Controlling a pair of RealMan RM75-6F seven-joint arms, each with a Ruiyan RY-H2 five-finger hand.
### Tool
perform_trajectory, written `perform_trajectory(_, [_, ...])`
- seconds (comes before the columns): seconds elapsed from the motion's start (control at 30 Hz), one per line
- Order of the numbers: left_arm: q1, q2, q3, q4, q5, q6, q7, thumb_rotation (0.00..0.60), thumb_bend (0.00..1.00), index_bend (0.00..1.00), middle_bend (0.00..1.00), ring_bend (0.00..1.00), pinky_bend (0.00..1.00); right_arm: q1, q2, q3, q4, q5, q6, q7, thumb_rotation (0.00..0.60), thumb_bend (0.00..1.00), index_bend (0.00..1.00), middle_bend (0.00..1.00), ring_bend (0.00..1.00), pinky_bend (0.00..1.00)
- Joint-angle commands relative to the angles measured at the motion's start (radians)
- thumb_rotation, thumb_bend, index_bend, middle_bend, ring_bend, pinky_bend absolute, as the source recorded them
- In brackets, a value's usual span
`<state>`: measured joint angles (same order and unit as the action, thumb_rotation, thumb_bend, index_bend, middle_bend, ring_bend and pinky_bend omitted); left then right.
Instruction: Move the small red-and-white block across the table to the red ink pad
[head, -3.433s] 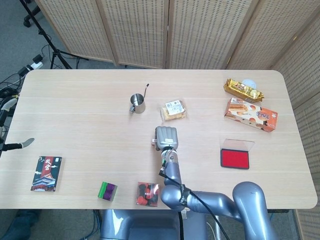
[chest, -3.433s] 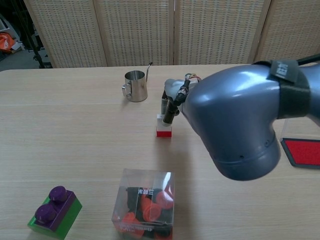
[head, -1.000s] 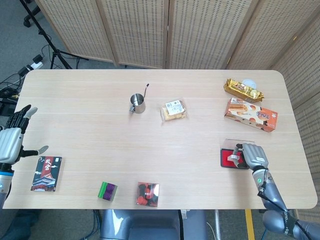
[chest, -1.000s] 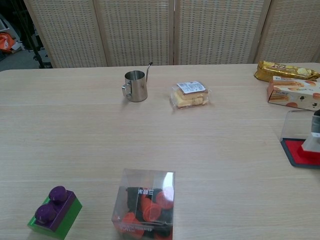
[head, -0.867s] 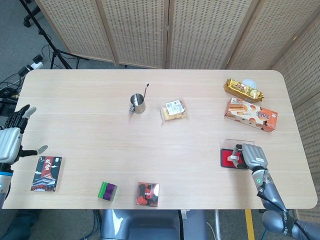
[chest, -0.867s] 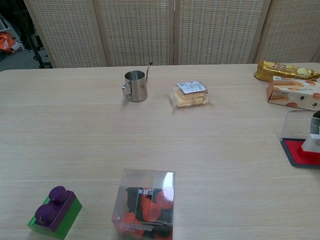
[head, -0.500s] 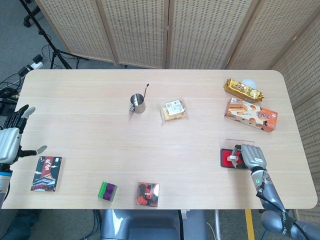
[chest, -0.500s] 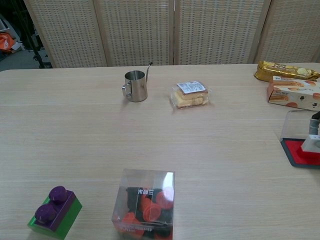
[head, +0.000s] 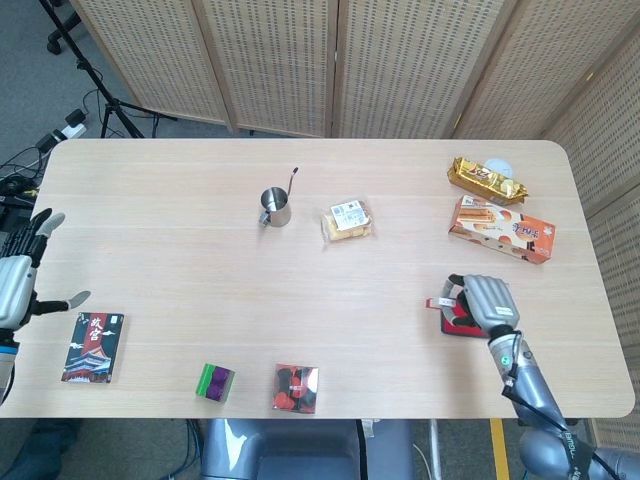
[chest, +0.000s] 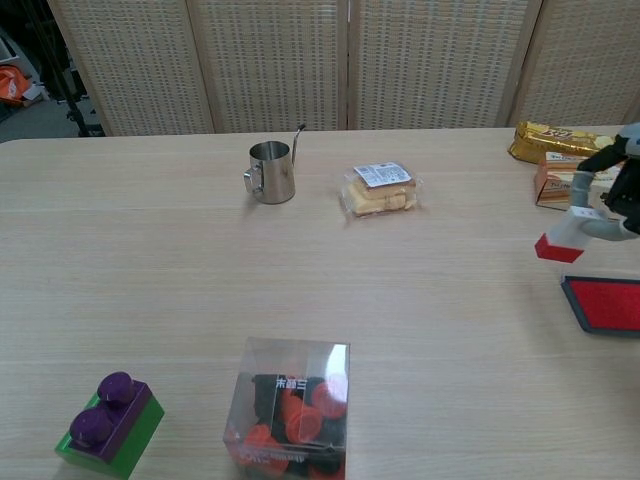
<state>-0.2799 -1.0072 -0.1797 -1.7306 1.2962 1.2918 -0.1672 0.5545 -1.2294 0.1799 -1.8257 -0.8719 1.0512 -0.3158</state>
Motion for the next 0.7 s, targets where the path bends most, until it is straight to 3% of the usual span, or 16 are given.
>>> perform_trajectory(0.03, [0.001, 0.002, 0.001, 0.000, 0.003, 0.001, -0.004, 0.600, 0.00, 0.00, 0.00, 0.00, 0.00, 0.059, -0.024, 0.037, -0.038, 0.054, 0.027, -0.092, 0.600, 0.71, 0.60, 0.92, 0.99, 1.00])
perform_trajectory(0.4, [0.006, 0.015, -0.002, 0.007, 0.000, -0.003, -0.034, 0.600, 0.00, 0.00, 0.00, 0.00, 0.00, 0.182, -0.231, 0.025, 0.091, 0.213, 0.034, -0.255, 0.600, 0.72, 0.60, 0.92, 0.99, 1.00])
perform_trajectory(0.7, [0.005, 0.016, -0.002, 0.014, 0.009, -0.004, -0.051, 0.600, 0.00, 0.00, 0.00, 0.00, 0.00, 0.189, -0.266, 0.001, 0.155, 0.232, 0.026, -0.265, 0.600, 0.72, 0.60, 0.92, 0.99, 1.00])
